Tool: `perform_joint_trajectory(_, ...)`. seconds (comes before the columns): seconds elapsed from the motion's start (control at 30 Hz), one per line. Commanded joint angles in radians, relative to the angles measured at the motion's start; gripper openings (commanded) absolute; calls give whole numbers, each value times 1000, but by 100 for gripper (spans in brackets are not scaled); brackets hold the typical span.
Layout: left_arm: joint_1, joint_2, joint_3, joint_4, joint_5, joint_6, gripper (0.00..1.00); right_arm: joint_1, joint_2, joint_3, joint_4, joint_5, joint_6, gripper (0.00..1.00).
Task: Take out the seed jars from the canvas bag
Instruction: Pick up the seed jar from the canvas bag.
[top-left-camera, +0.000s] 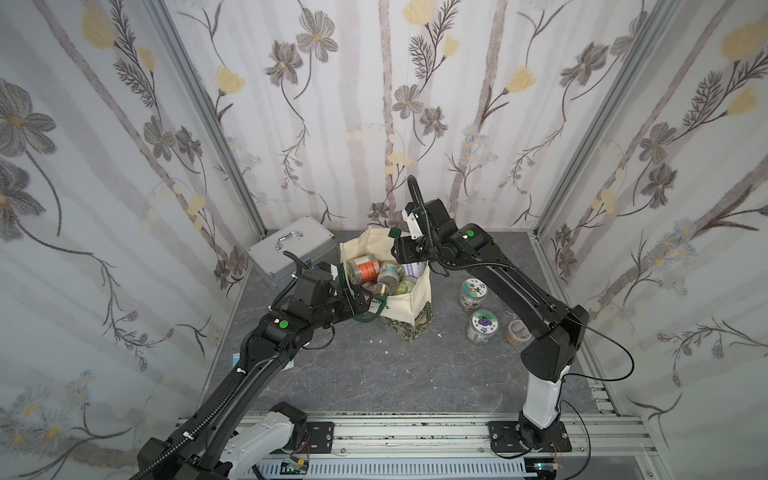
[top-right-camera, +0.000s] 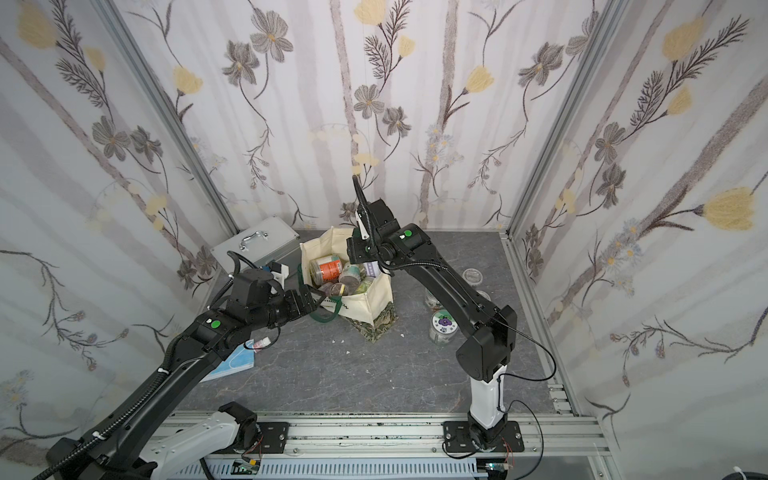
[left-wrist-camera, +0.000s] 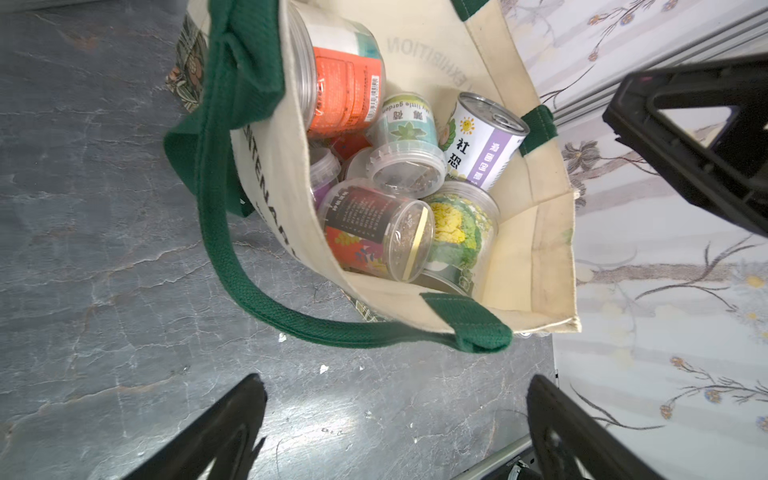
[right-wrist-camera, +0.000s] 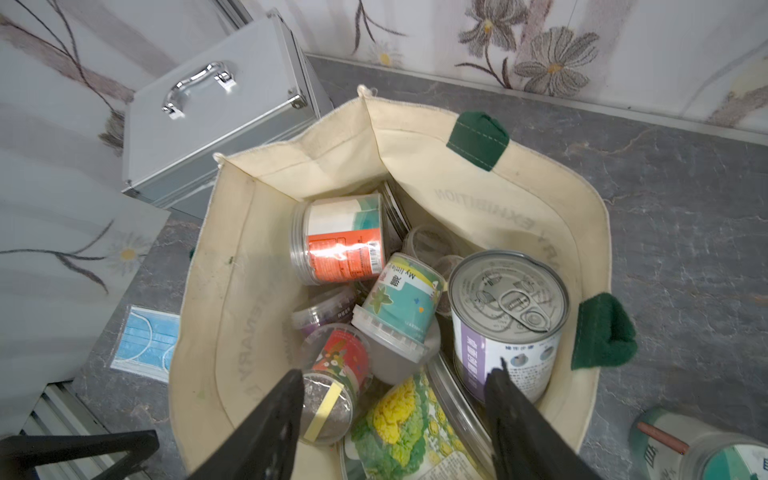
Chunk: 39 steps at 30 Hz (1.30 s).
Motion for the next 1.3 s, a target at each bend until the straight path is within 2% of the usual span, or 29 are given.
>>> perform_joint_trajectory(0.0, 0, 11, 5, -11, -13, 38, 100, 2, 33, 31, -95, 66, 13, 70)
perform_joint_trajectory(0.27, 2, 17, -16, 32, 12, 25, 100, -13, 127, 109, -158, 104, 29, 76)
perform_joint_trajectory(0.37, 2, 13, -22, 33, 12, 27, 100, -17, 163, 149, -188, 142, 35, 84)
perform_joint_trajectory(0.43, 4, 11, -24, 34, 13, 25, 100, -19, 188, 173, -204, 179, 45, 92)
perform_joint_trajectory(0.57, 4, 12, -29, 45, 20, 19, 100, -22, 225, 187, -193, 172, 46, 99)
perform_joint_trajectory(0.93, 4, 0, -34, 41, 20, 16, 100, -34, 324, 245, -165, 235, 82, 96)
perform_joint_trajectory(1.27, 4, -4, -38, 46, 24, 12, 100, -48, 404, 278, -108, 201, 68, 89)
